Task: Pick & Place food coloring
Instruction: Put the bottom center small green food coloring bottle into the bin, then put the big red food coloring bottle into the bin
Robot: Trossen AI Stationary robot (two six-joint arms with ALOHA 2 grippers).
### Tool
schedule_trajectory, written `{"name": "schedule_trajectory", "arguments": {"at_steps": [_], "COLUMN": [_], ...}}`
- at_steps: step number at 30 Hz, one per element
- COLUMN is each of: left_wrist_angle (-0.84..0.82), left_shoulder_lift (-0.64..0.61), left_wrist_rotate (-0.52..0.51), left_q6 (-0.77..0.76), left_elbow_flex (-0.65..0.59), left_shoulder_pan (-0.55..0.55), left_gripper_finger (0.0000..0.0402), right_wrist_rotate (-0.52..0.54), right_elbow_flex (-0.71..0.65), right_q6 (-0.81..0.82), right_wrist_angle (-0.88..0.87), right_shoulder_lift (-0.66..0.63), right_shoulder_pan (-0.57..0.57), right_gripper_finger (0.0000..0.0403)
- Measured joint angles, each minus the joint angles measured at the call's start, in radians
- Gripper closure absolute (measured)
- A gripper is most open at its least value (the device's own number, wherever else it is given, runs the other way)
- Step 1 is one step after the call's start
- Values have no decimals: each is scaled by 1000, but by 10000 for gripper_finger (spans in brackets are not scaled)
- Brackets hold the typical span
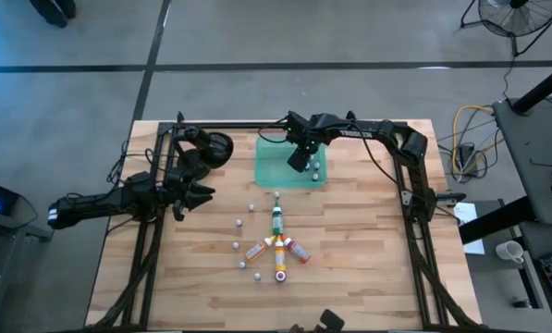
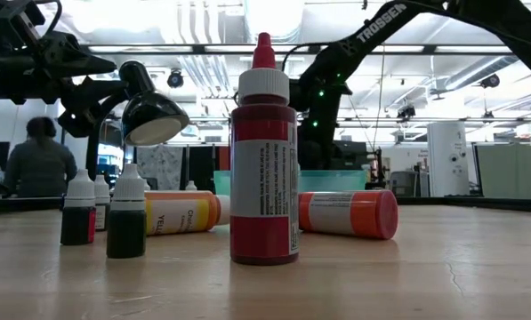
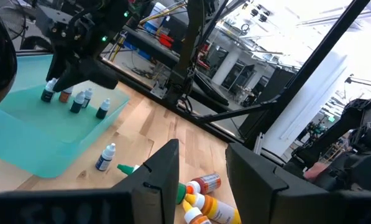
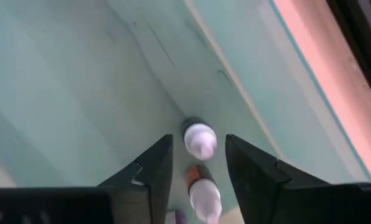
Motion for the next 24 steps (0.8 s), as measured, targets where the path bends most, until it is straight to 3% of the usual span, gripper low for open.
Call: {"name": "schedule_trajectory", "arguments": {"at_steps": [9,11,14,18,21,24], "left_wrist_angle": [0,0,0,0,0,0], "left_shoulder_lift": [0,0,0,0,0,0], "left_wrist_rotate": [0,0,0,0,0,0], "left_q6": [0,0,0,0,0,0], "left_elbow_flex": [0,0,0,0,0,0], "left_shoulder_pan": [1,1,1,1,1,1], "left_gripper_finger": [296,296,296,296,296,296], "right_wrist_rotate": [-13,-79,-286,-482,-525,-525], "right_elbow_flex": [0,0,1,1,1,1], "right_q6": [-17,-54,-132,-349,-551,-603], "right_wrist_angle": [1,6,13,5,-6,-8], "right_shoulder_lift": [-101,-130,-161,-168,-166,-165], "right_shoulder_pan": [7,17,51,139,221,301], "right_gripper_finger": [232,227,221,221,223,223]}}
